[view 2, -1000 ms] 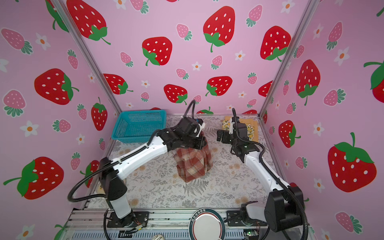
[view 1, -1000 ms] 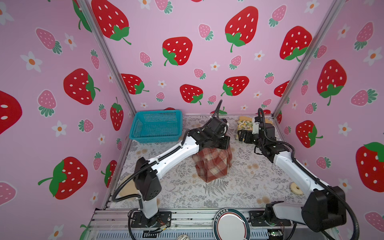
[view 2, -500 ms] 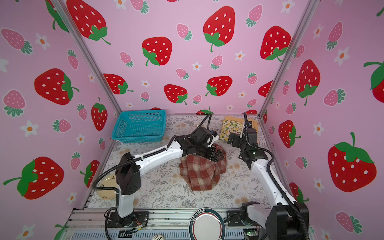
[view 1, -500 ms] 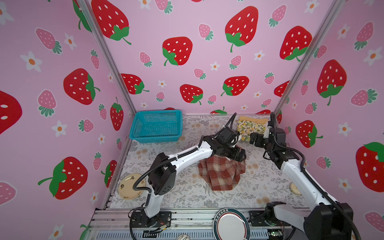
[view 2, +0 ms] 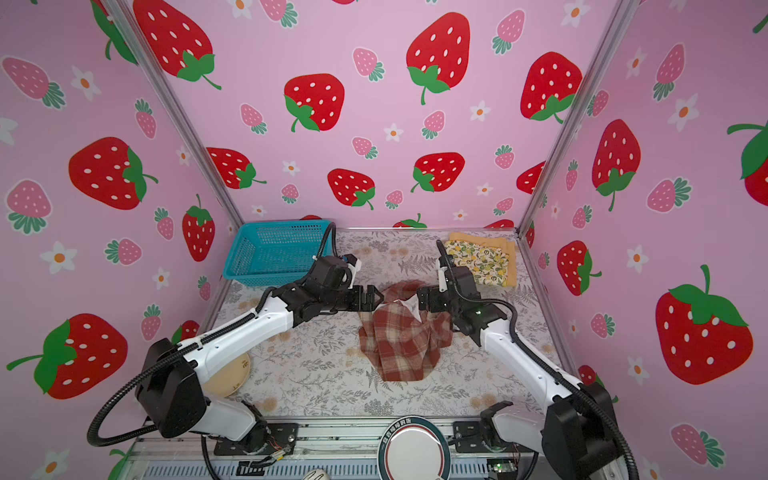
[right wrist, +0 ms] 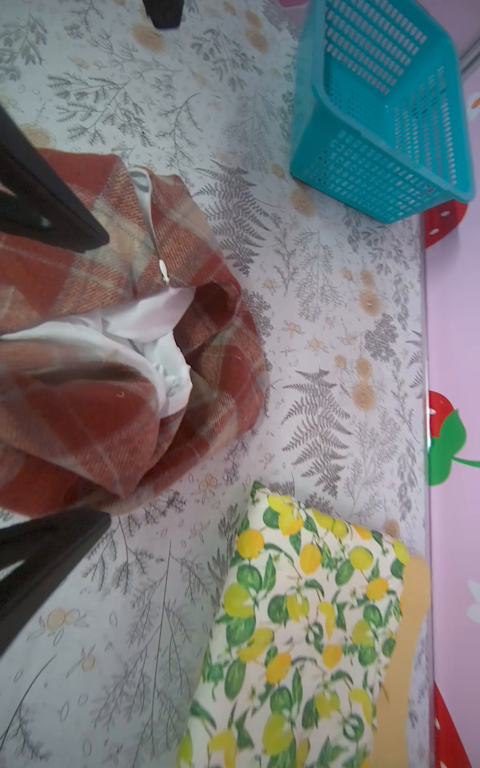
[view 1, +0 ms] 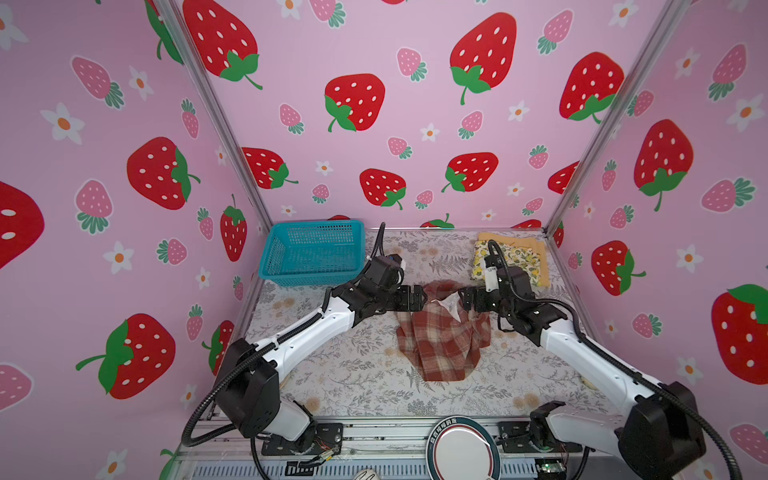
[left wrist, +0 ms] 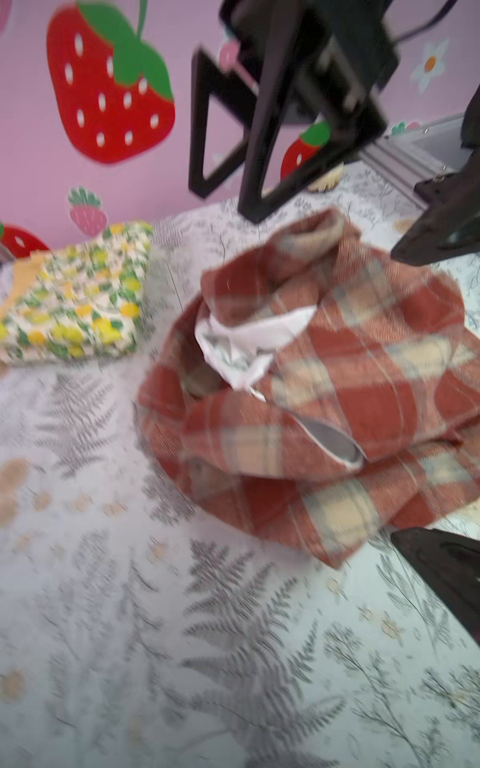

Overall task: Fold and stack the skirts
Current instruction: 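Lower the plaid skirt onto the table while the right gripper grasps its waistband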

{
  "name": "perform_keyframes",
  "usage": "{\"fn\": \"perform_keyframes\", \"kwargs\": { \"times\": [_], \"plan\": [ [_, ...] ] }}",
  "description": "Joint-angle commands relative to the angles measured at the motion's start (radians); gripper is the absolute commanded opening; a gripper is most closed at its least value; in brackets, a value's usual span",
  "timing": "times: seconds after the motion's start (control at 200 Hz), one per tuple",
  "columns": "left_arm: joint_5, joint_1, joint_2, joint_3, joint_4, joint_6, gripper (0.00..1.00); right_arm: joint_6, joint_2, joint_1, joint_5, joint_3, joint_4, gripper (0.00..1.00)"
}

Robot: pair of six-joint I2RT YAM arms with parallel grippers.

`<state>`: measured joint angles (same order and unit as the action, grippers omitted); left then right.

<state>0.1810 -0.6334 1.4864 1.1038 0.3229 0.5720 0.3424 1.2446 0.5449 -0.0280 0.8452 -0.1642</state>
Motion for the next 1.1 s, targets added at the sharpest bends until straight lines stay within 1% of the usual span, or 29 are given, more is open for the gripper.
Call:
{"fn": "perform_keyframes", "kwargs": {
  "times": [0.0, 0.06, 0.14, 0.205, 0.275, 0.32, 0.355, 0.395, 0.405, 0.475, 0.625, 0.71, 0.851, 0.961, 1.096],
  "plan": [
    [-0.028, 0.014, -0.022, -0.058, -0.087, 0.066, 0.99, -0.002, 0.081, 0.047, -0.052, 0.031, -0.036, 1.0],
    [-0.033, 0.021, -0.019, -0.078, -0.099, 0.076, 0.99, 0.006, 0.124, 0.066, -0.062, 0.046, -0.044, 1.0],
    [-0.032, 0.032, -0.012, -0.091, -0.101, 0.082, 1.0, 0.016, 0.169, 0.088, -0.117, 0.072, -0.076, 0.97],
    [-0.025, 0.042, -0.007, -0.097, -0.102, 0.086, 1.0, 0.017, 0.197, 0.097, -0.147, 0.088, -0.103, 0.9],
    [-0.027, 0.048, -0.005, -0.104, -0.102, 0.086, 1.0, 0.018, 0.207, 0.105, -0.162, 0.086, -0.113, 0.78],
    [-0.029, 0.051, -0.002, -0.106, -0.102, 0.088, 1.0, 0.023, 0.204, 0.105, -0.177, 0.079, -0.122, 0.64],
    [-0.03, 0.051, 0.001, -0.108, -0.104, 0.089, 1.0, 0.033, 0.197, 0.105, -0.19, 0.067, -0.126, 0.56],
    [-0.029, 0.051, 0.007, -0.111, -0.108, 0.093, 1.0, 0.04, 0.184, 0.105, -0.201, 0.05, -0.122, 0.52],
    [-0.028, 0.051, 0.009, -0.111, -0.11, 0.094, 1.0, 0.042, 0.18, 0.105, -0.203, 0.044, -0.12, 0.5],
    [-0.025, 0.051, 0.026, -0.113, -0.119, 0.098, 1.0, 0.061, 0.136, 0.103, -0.201, -0.002, -0.094, 0.39],
    [-0.005, 0.051, 0.07, -0.114, -0.139, 0.115, 0.99, 0.11, 0.014, 0.067, -0.186, -0.098, -0.049, 0.25],
    [0.001, 0.051, 0.086, -0.112, -0.148, 0.121, 0.99, 0.135, -0.071, 0.009, -0.153, -0.165, -0.023, 0.2],
    [0.002, 0.051, 0.097, -0.11, -0.155, 0.126, 0.99, 0.153, -0.206, -0.14, -0.051, -0.272, 0.012, 0.19],
    [-0.003, 0.051, 0.106, -0.11, -0.156, 0.129, 0.98, 0.145, -0.239, -0.246, 0.0, -0.33, 0.009, 0.19],
    [-0.023, 0.051, 0.118, -0.117, -0.156, 0.14, 0.98, 0.164, -0.278, -0.348, 0.06, -0.412, 0.027, 0.18]
  ]
}}
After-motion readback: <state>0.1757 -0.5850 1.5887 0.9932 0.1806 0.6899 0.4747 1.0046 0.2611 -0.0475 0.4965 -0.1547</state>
